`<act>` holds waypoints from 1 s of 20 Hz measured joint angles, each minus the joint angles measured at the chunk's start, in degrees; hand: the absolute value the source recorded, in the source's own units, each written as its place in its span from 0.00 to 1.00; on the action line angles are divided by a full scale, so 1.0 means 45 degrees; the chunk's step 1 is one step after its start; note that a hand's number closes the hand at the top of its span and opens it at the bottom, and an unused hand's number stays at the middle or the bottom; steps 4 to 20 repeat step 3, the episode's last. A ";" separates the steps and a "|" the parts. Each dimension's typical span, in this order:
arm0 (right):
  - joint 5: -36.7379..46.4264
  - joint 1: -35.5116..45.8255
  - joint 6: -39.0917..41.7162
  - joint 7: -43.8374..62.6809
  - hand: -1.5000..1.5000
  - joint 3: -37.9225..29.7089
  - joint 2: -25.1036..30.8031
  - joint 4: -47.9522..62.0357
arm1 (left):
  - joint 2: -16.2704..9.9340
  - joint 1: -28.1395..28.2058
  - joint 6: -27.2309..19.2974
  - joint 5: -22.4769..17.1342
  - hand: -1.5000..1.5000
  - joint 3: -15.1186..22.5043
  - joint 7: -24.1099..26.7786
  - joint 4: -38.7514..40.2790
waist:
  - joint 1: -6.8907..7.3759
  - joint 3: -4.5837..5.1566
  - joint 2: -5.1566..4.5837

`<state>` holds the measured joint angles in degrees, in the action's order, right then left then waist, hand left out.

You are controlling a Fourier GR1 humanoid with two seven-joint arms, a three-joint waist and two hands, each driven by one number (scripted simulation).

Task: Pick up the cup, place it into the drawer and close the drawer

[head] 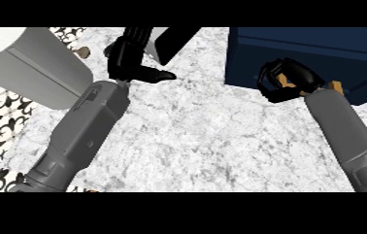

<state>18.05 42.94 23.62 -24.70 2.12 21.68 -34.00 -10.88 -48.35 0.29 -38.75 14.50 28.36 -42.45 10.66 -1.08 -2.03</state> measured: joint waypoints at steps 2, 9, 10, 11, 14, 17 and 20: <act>-0.0129 -0.0069 0.0235 0.0032 1.00 -0.0037 0.0080 -0.0105 | -0.0025 0.0044 0.0085 -0.0032 0.00 0.0004 -0.0050 -0.0077 | 0.0058 -0.0015 -0.0018; -0.0191 -0.0094 0.0362 0.0057 1.00 -0.0050 0.0117 -0.0158 | -0.0026 0.0094 0.0117 -0.0052 0.00 0.0002 -0.0061 -0.0100 | 0.0078 -0.0024 -0.0031; -0.0191 -0.0094 0.0362 0.0057 1.00 -0.0050 0.0117 -0.0158 | -0.0026 0.0094 0.0117 -0.0052 0.00 0.0002 -0.0061 -0.0100 | 0.0078 -0.0024 -0.0031; -0.0191 -0.0094 0.0362 0.0057 1.00 -0.0050 0.0117 -0.0158 | -0.0026 0.0094 0.0117 -0.0052 0.00 0.0002 -0.0061 -0.0100 | 0.0078 -0.0024 -0.0031; -0.0191 -0.0094 0.0362 0.0057 1.00 -0.0050 0.0117 -0.0158 | -0.0026 0.0094 0.0117 -0.0052 0.00 0.0002 -0.0061 -0.0100 | 0.0078 -0.0024 -0.0031; -0.0191 -0.0094 0.0362 0.0057 1.00 -0.0050 0.0117 -0.0158 | -0.0026 0.0094 0.0117 -0.0052 0.00 0.0002 -0.0061 -0.0100 | 0.0078 -0.0024 -0.0031; -0.0191 -0.0094 0.0362 0.0057 1.00 -0.0050 0.0117 -0.0158 | -0.0026 0.0094 0.0117 -0.0052 0.00 0.0002 -0.0061 -0.0100 | 0.0078 -0.0024 -0.0031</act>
